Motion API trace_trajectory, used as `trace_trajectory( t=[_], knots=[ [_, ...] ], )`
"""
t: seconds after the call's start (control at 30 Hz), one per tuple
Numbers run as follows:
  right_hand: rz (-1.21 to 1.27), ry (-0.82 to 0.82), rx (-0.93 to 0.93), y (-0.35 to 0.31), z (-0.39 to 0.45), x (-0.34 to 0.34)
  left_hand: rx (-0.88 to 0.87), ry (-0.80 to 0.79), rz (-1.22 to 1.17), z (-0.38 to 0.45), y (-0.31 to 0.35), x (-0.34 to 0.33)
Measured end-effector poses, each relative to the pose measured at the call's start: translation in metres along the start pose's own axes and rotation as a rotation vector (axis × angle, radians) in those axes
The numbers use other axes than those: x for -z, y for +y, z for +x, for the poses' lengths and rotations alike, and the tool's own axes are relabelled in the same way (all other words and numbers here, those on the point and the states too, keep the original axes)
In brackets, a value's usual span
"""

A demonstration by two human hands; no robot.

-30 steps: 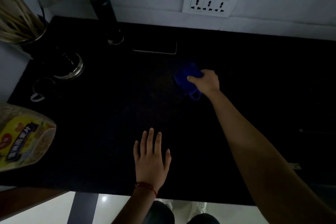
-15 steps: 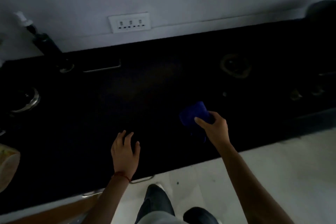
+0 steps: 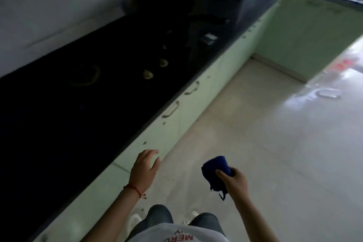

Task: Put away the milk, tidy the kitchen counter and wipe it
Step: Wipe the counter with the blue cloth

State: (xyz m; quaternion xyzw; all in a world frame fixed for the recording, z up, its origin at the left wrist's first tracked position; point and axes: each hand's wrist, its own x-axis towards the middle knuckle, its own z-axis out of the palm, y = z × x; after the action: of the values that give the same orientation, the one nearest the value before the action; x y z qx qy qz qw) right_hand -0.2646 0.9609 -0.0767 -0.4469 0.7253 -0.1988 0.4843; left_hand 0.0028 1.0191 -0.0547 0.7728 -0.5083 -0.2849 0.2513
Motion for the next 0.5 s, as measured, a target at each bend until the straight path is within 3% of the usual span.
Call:
trace_trajectory(
  t=[0.27, 0.5],
  knots=[
    [0.266, 0.295, -0.422, 0.107, 0.031, 0.113, 0.295, -0.284, -0.104, 0.054, 0.052, -0.094],
    [0.368, 0.414, -0.512, 0.105, 0.121, 0.169, 0.41, -0.357, -0.003, 0.154, 0.078, -0.148]
  ],
)
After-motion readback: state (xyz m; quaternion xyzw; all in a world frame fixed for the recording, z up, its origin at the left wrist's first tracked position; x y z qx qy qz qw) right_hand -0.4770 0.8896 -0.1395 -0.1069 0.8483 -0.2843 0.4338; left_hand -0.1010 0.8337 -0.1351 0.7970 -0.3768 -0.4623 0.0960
